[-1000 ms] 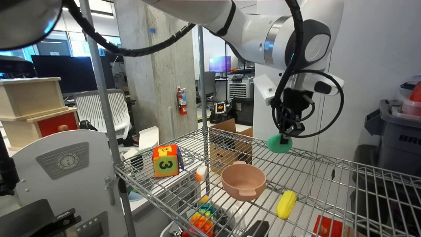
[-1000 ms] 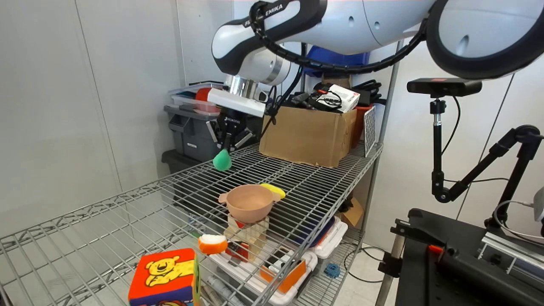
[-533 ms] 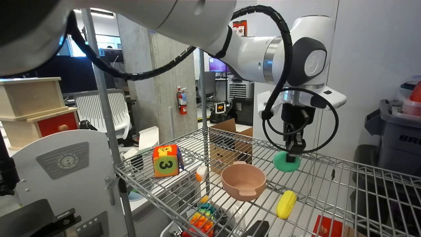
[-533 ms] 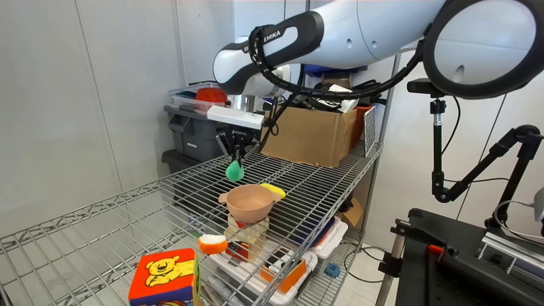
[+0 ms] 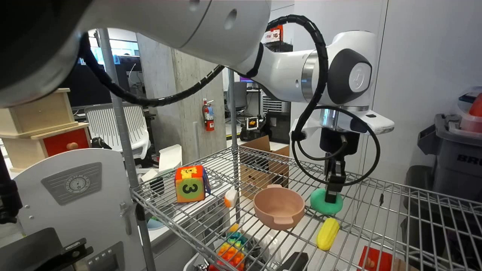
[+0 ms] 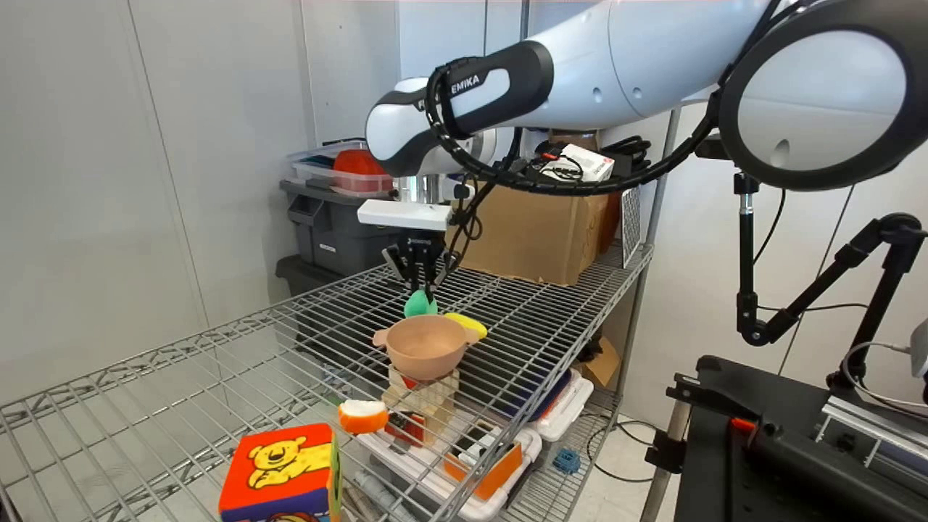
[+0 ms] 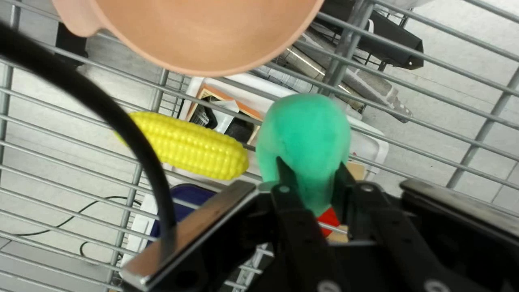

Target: Remove the green plushy from the pot and put it on the rack

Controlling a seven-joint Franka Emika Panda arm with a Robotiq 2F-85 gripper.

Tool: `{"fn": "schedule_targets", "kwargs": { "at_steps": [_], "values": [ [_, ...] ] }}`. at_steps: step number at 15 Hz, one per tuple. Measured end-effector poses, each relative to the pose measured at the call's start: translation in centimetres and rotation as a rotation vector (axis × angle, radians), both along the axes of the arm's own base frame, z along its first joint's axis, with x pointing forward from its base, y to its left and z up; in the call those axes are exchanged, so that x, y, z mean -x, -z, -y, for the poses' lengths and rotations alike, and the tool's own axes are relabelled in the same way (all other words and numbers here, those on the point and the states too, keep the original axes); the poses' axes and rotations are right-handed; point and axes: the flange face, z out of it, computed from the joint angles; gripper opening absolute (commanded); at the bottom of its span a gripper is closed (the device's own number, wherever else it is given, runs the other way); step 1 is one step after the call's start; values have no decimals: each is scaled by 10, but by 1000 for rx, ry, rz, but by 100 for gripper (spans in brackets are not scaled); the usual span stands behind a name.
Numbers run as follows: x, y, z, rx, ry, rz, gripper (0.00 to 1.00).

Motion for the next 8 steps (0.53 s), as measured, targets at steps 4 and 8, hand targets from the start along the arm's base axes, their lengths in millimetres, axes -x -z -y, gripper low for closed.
{"fn": "schedule_targets", "kwargs": {
  "at_steps": [4, 8],
  "values": [
    [4, 3, -1, -5, 8, -40, 84],
    [5, 4, -1, -7, 8, -49, 100]
  ]
}}
